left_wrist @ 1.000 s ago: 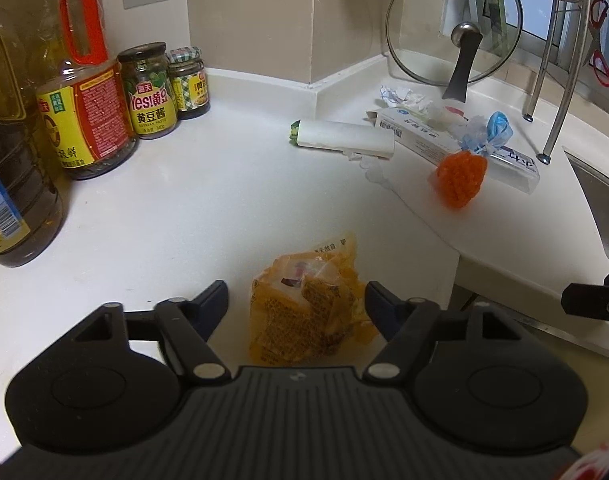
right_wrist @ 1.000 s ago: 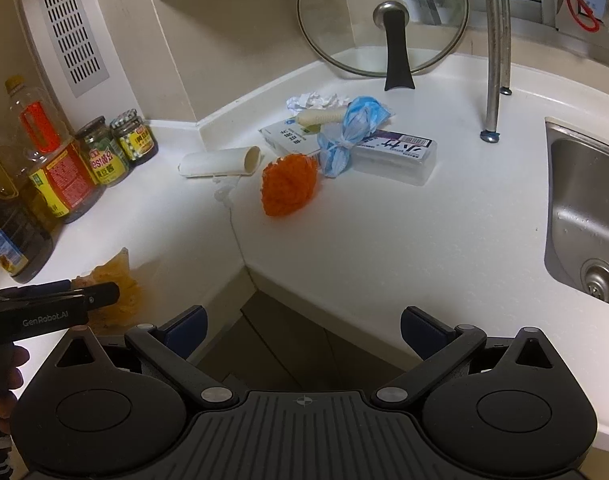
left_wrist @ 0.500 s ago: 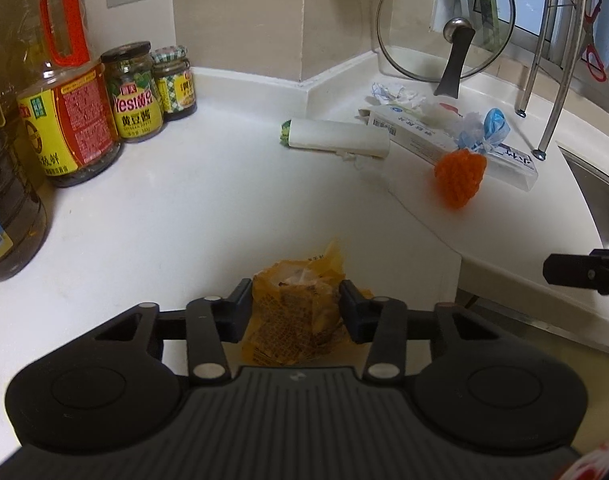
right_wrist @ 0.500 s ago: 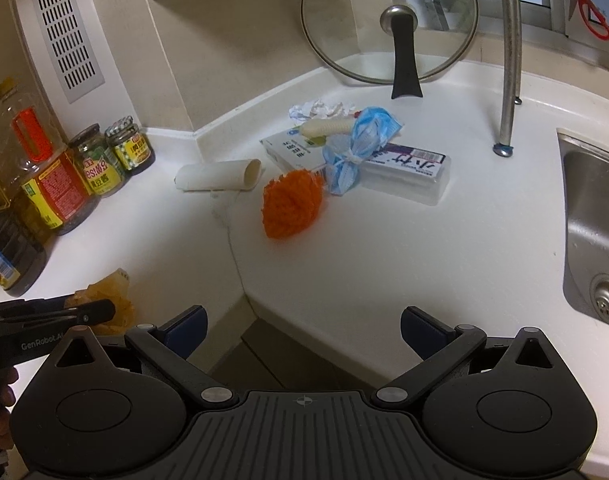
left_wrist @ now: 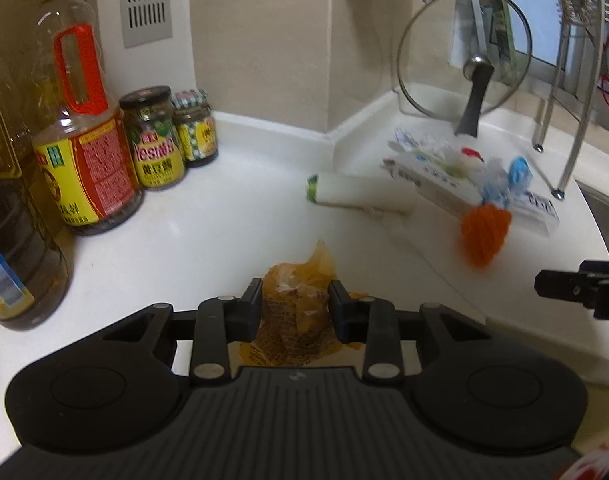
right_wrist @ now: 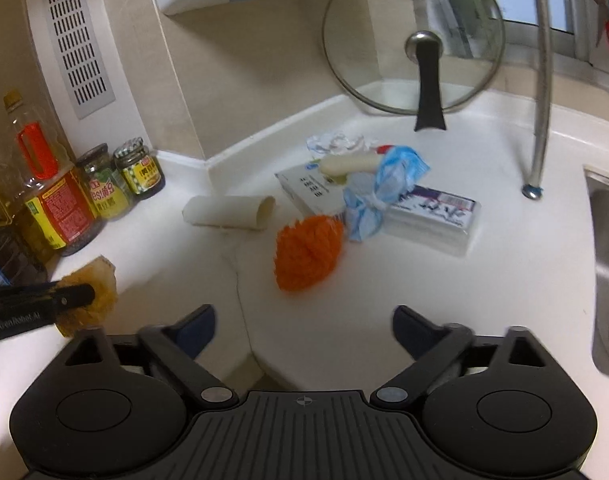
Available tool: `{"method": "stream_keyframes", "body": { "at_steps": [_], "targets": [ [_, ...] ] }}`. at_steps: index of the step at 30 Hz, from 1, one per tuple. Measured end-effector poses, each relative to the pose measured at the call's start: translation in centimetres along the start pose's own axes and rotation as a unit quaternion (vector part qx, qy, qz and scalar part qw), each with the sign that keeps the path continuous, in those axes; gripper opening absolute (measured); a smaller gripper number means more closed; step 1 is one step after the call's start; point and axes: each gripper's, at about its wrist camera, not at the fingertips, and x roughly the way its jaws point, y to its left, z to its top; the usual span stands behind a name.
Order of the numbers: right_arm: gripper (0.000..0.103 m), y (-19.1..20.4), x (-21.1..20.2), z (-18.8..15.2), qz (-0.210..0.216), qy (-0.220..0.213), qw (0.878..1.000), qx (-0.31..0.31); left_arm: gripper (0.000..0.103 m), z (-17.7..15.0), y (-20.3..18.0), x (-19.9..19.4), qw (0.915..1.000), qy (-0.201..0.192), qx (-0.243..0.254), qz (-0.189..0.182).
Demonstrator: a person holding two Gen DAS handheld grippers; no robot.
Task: Collect trash
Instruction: 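Close the right gripper on the orange mesh scrubber and lift it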
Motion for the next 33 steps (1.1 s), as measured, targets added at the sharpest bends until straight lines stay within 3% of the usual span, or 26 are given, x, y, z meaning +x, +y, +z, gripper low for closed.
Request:
{"method": "stream_keyframes", "body": {
  "at_steps": [9, 18, 20, 25, 33],
  "targets": [
    [0.076, -0.2, 3.8, 2.2, 0.005, -0.006, 1.000, -0.005, 0.031, 2.4, 0.6, 1.2, 0.9997, -0.021, -0.007, 0.007],
    [0.062, -0.3, 7.3, 3.2, -0.006, 0.006, 1.000, -0.005, 0.031, 3.0, 0.3, 2.5, 0.9998, -0.018, -0.005, 0.006],
    [0.052, -0.4, 7.9, 3.1, -0.008, 0.010, 1.000, -0.003, 0.031, 3.1, 0.3, 2.7, 0.9998, -0.017, -0.005, 0.005],
    [0.036, -0.5, 7.6, 2.9, -0.004, 0.003, 1.000, -0.005, 0.031, 3.1, 0.3, 2.7, 0.9999, -0.016, -0.003, 0.002],
    [0.032, -0.4, 4.6, 3.0, 0.010, -0.016, 1.000, -0.010, 0.031, 2.6, -0.3, 1.6, 0.9998, -0.018, -0.004, -0.001]
  ]
}}
